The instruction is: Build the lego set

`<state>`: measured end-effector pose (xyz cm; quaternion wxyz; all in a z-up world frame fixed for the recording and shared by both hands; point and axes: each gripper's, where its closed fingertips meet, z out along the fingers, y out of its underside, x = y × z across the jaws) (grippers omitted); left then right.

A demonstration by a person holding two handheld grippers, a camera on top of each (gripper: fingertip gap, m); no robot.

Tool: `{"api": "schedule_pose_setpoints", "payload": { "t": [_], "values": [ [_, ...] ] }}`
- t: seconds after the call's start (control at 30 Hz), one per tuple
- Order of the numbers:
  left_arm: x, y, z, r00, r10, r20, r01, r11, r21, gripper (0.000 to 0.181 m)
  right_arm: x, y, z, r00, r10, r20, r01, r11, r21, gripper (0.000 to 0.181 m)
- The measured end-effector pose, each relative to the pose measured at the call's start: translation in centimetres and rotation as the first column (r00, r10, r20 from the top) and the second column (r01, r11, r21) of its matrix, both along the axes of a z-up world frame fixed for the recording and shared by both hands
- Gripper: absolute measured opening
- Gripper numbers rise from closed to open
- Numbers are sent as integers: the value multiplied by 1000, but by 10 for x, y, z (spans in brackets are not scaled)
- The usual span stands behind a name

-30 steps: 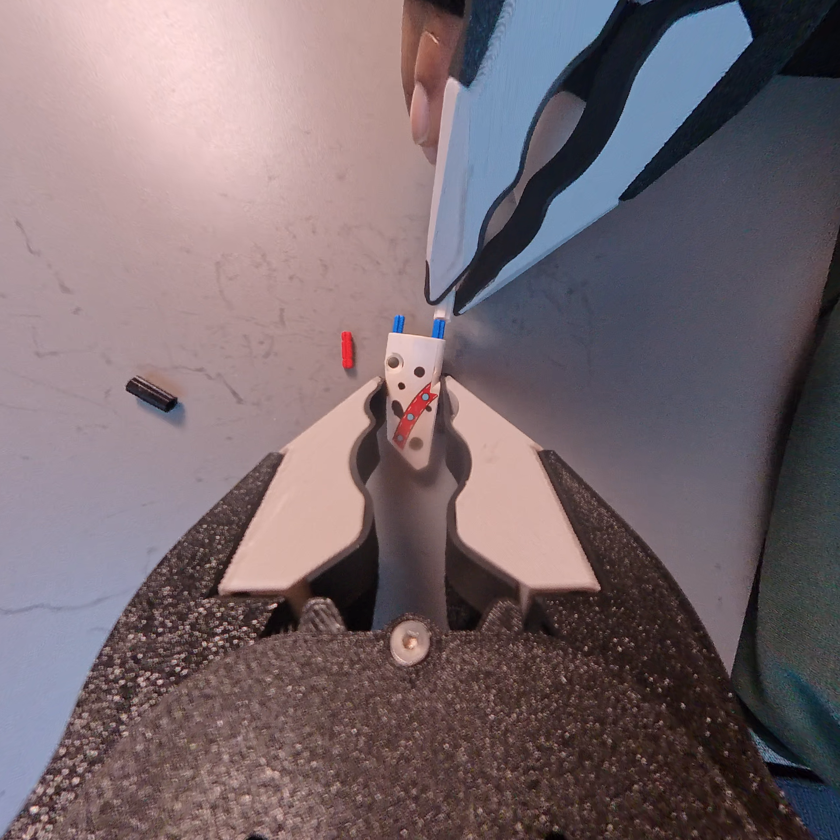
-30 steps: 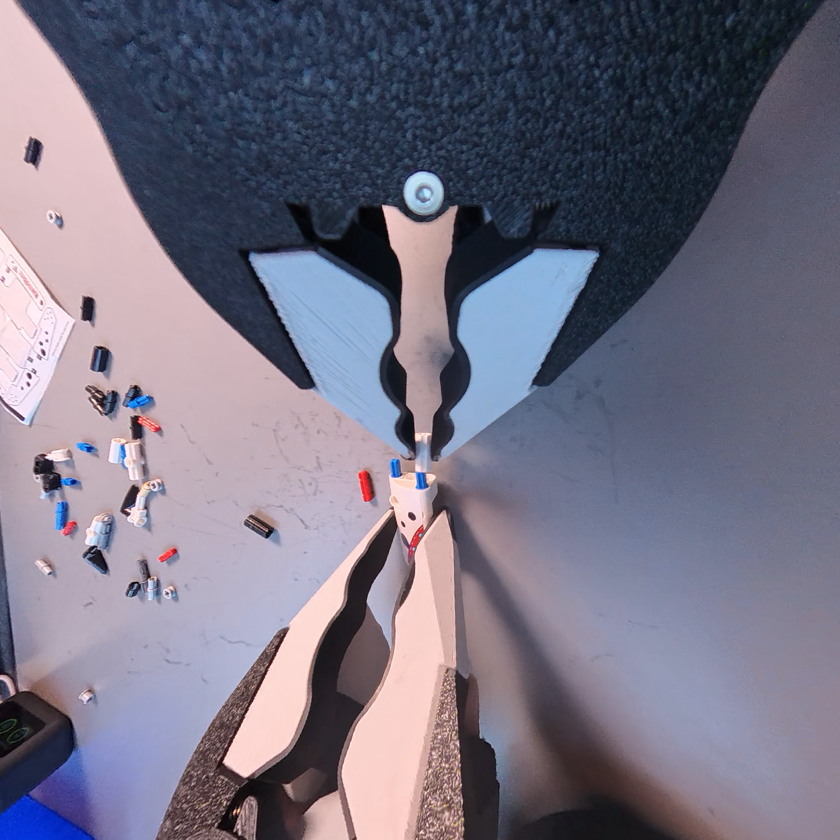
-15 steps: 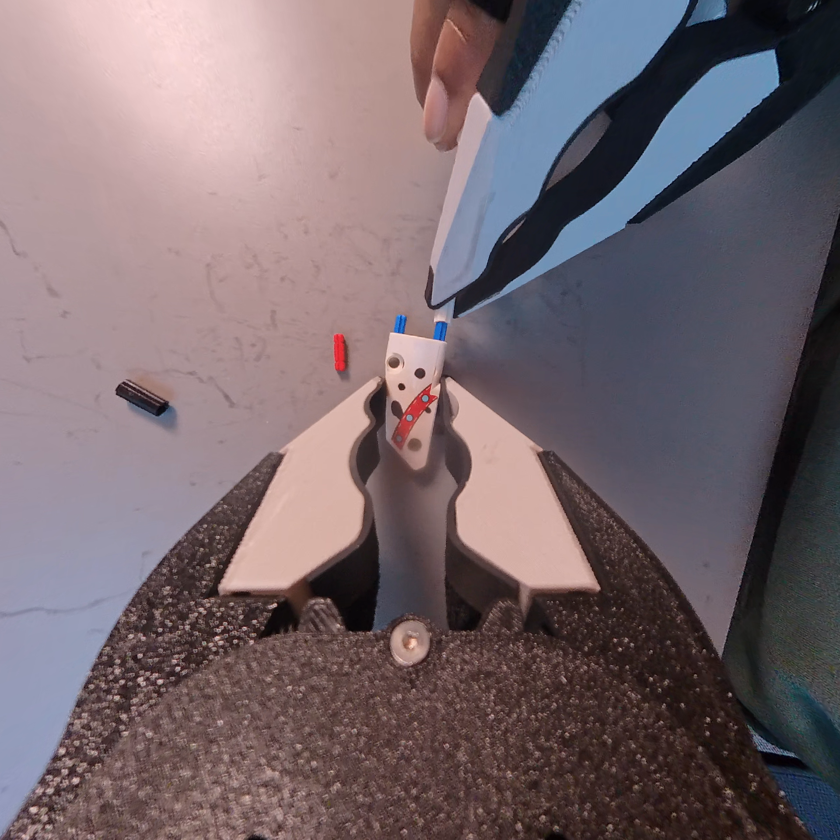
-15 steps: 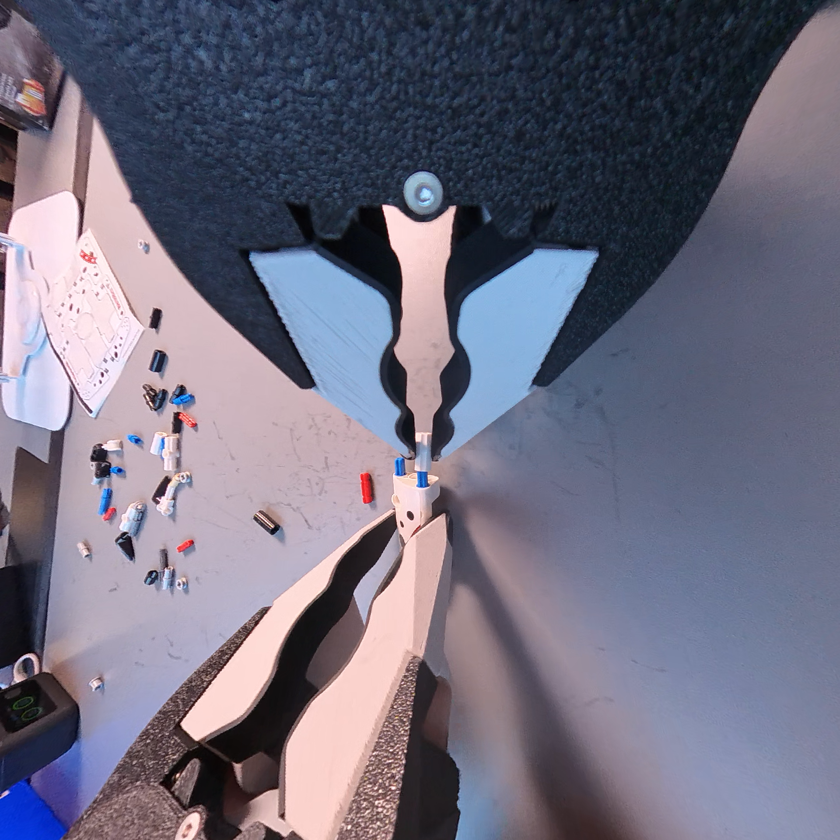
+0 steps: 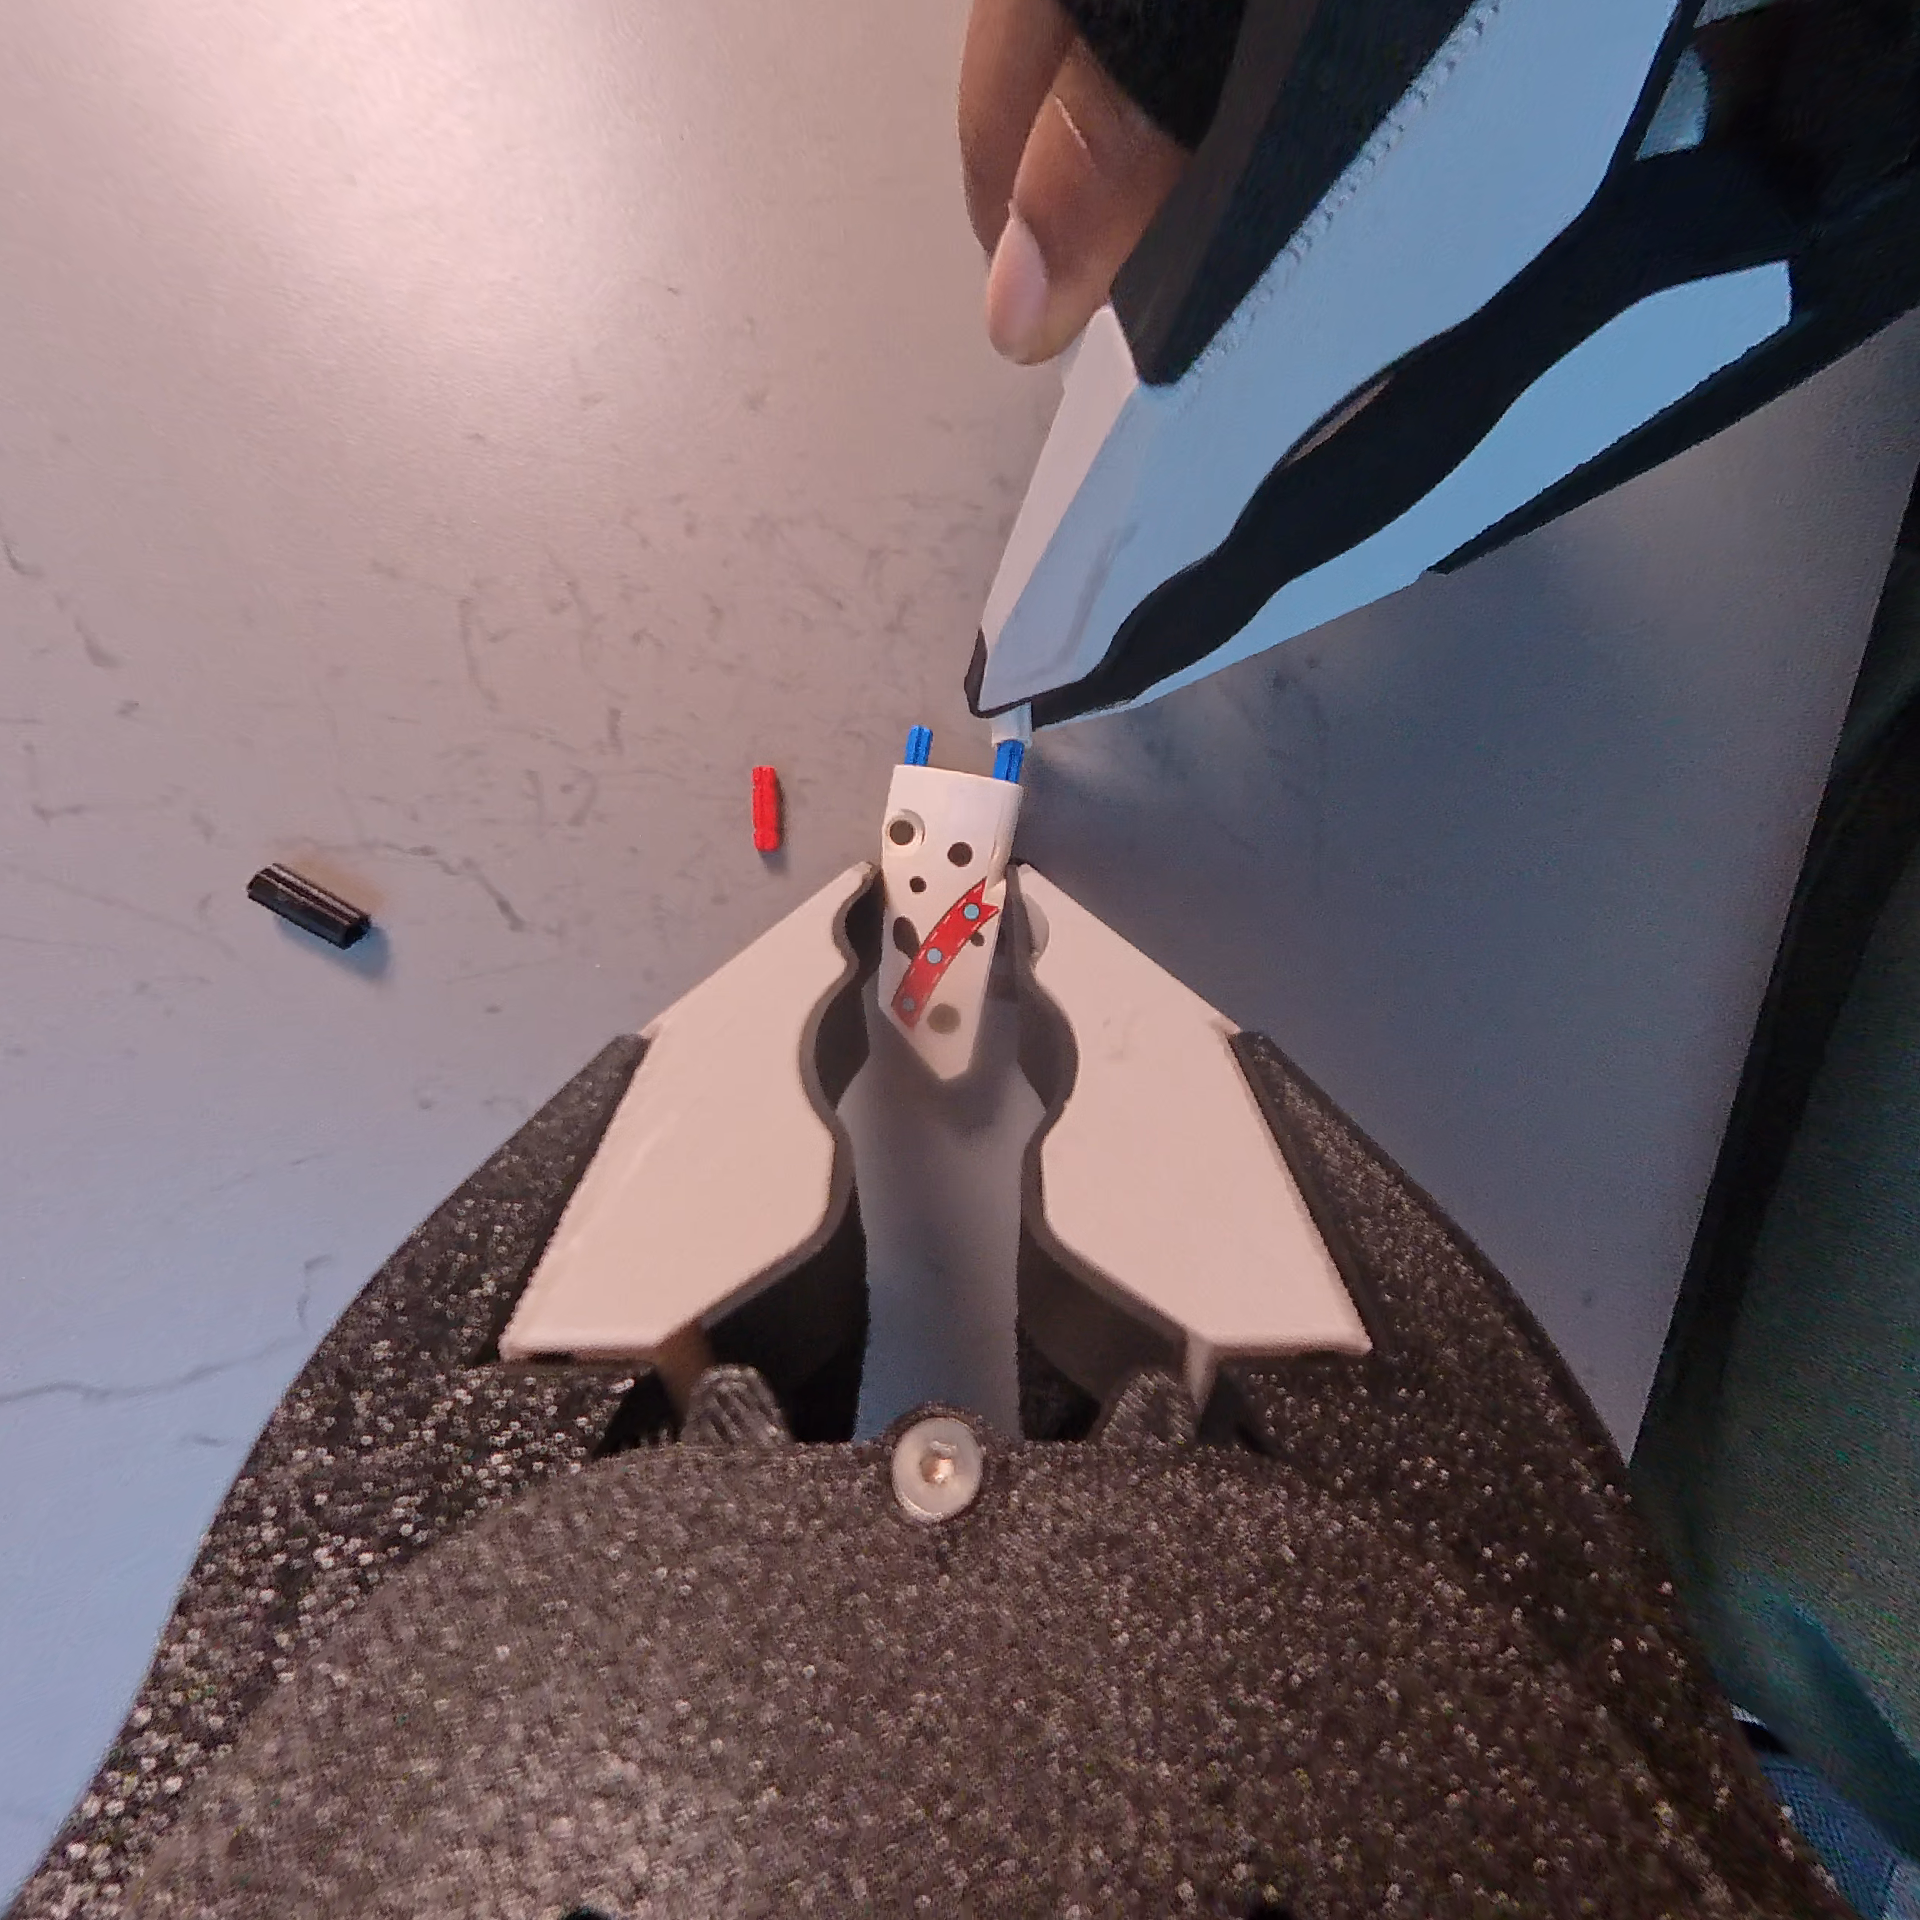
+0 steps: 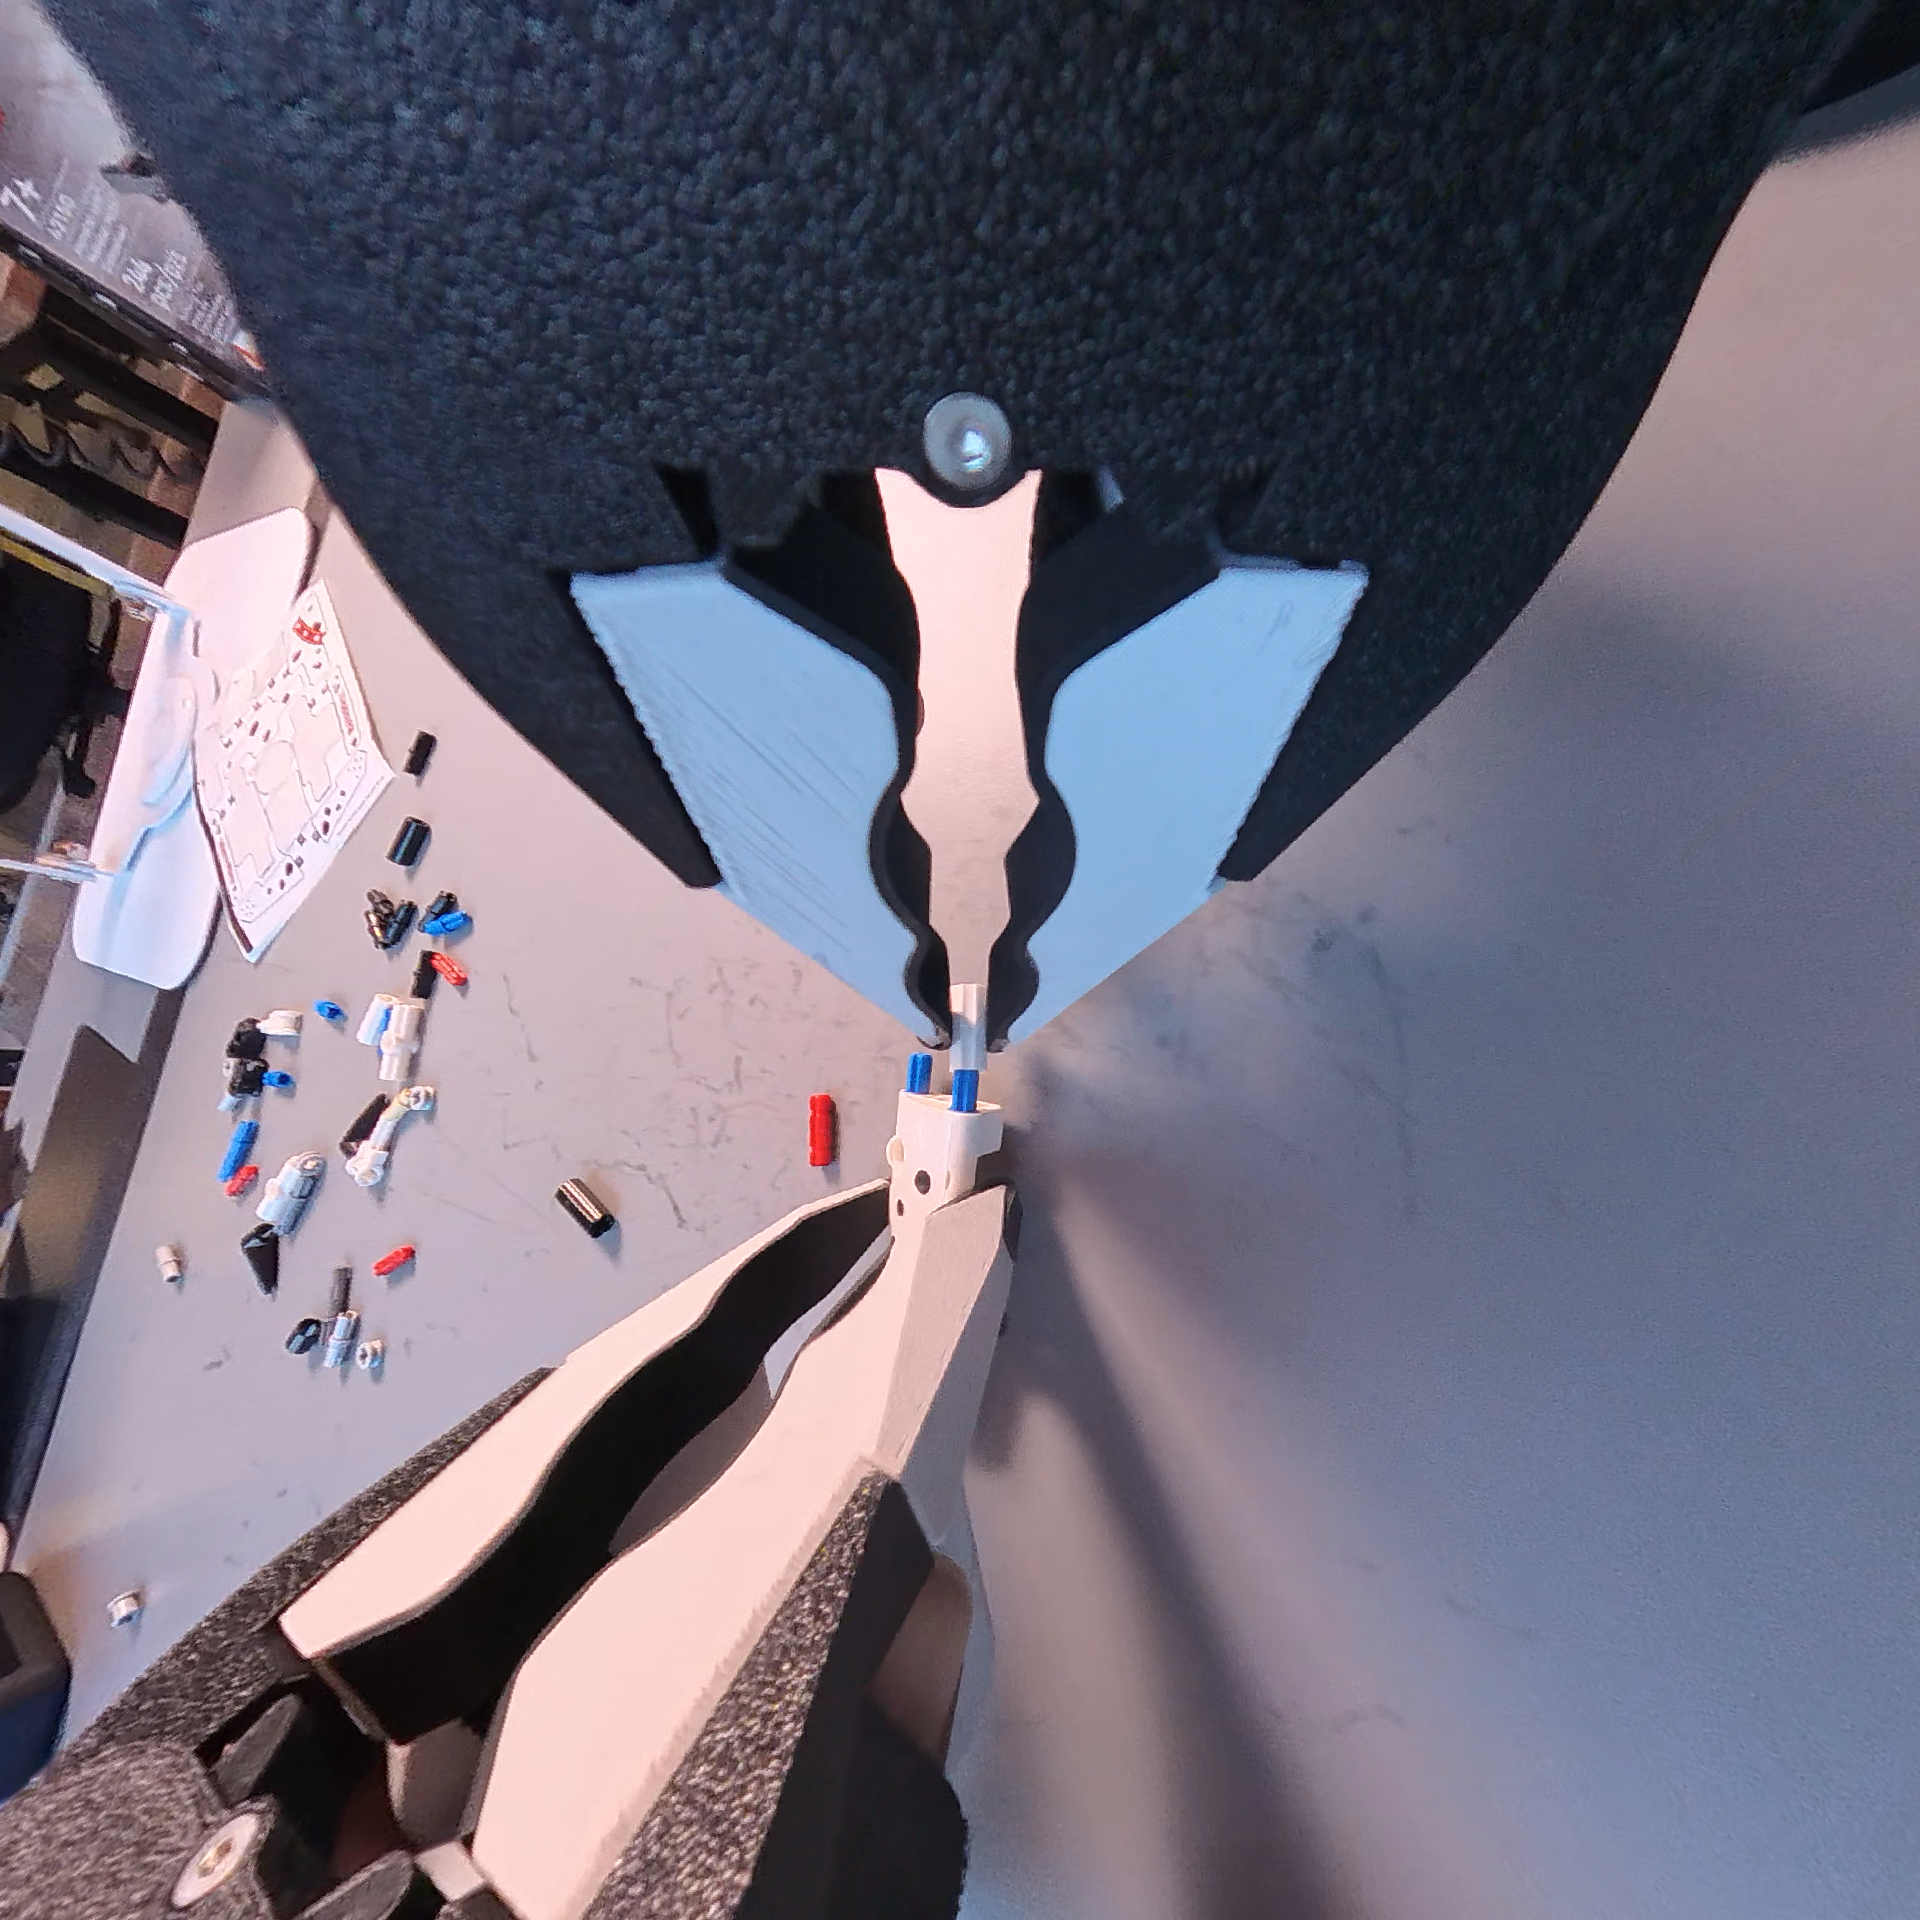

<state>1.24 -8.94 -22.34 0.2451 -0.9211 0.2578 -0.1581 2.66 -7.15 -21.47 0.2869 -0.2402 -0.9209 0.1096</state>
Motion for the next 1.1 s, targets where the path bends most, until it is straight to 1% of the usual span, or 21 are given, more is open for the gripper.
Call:
{"api": "schedule_pose_setpoints", "payload": {
  "t": [0.23,0.3,0.43,0.57,0.63,0.73,0.8,0.97,1.1],
  "values": [
    [1,1,0,1000,18,-7,-18,1000,3,22,0,1,2,999,-54,9,54,999,-3,5],
    [1,1,-1,1000,17,-13,-17,1000,9,22,0,0,4,998,-68,3,68,996,-54,5],
    [1,1,-1,1000,17,4,-18,999,33,23,1,2,3,995,-97,15,98,965,-244,6],
    [6,-2,3,999,-21,46,19,998,59,25,8,17,2,990,-142,1,136,944,-301,6],
    [11,1,14,995,-46,94,36,993,114,25,10,16,11,988,-151,-27,132,927,-352,6],
    [23,4,38,971,-102,214,58,978,201,23,9,3,35,986,-129,-110,69,899,-432,6],
    [31,4,49,949,-135,283,67,969,238,20,8,-1,47,980,-118,-158,37,897,-441,6],
    [38,5,65,879,-153,451,42,968,246,17,9,-9,60,968,-81,-236,-30,901,-434,6],
    [41,6,75,803,-139,580,15,977,213,17,10,-11,65,957,-64,-282,-57,914,-401,6]
  ]
}}
